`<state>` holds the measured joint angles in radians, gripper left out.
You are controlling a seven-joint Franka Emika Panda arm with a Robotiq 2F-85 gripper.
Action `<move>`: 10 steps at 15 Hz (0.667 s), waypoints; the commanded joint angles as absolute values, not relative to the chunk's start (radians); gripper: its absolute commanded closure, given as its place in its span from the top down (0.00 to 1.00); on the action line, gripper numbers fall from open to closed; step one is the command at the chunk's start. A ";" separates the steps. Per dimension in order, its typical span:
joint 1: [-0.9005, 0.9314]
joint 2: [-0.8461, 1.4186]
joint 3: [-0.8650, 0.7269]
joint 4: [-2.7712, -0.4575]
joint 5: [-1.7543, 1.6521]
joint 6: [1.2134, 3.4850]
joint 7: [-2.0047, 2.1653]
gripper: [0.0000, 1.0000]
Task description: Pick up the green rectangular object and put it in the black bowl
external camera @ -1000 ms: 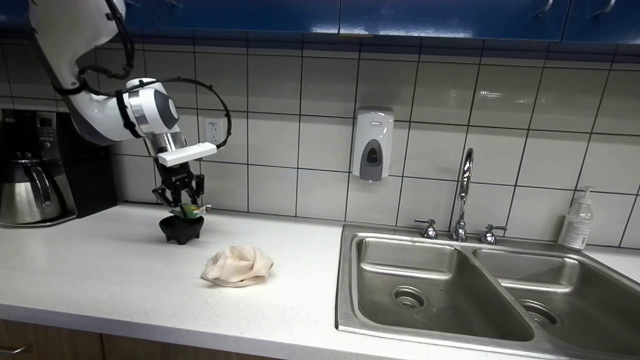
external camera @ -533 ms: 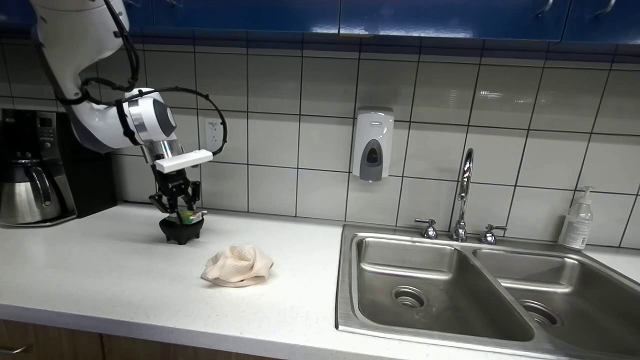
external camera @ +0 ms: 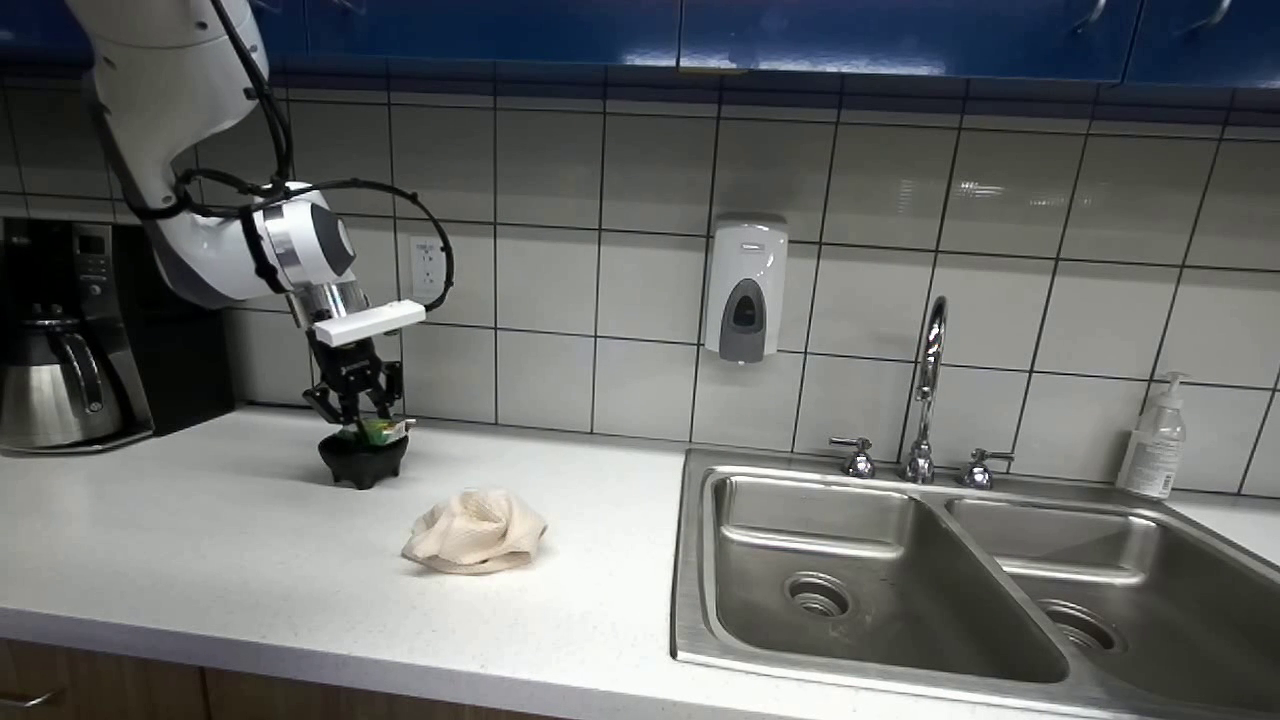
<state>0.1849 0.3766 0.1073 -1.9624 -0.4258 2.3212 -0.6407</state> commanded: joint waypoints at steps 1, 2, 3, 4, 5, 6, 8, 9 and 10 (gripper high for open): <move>0.194 0.403 0.115 -1.905 -0.458 2.261 -0.608 0.17; 0.195 0.405 0.115 -1.900 -0.457 2.254 -0.607 0.56; 0.197 0.408 0.114 -1.895 -0.460 2.248 -0.604 0.67; 0.198 0.411 0.114 -1.891 -0.460 2.244 -0.604 0.73; 0.198 0.412 0.114 -1.888 -0.460 2.240 -0.604 0.81; 0.199 0.414 0.114 -1.885 -0.461 2.238 -0.604 0.88; 0.197 0.409 0.116 -1.889 -0.459 2.239 -0.606 0.99; 0.196 0.401 0.117 -1.897 -0.458 2.246 -0.606 1.00; 0.192 0.387 0.119 -1.914 -0.452 2.259 -0.607 1.00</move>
<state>0.1951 0.4009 0.1076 -1.9174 -0.4285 2.2764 -0.6371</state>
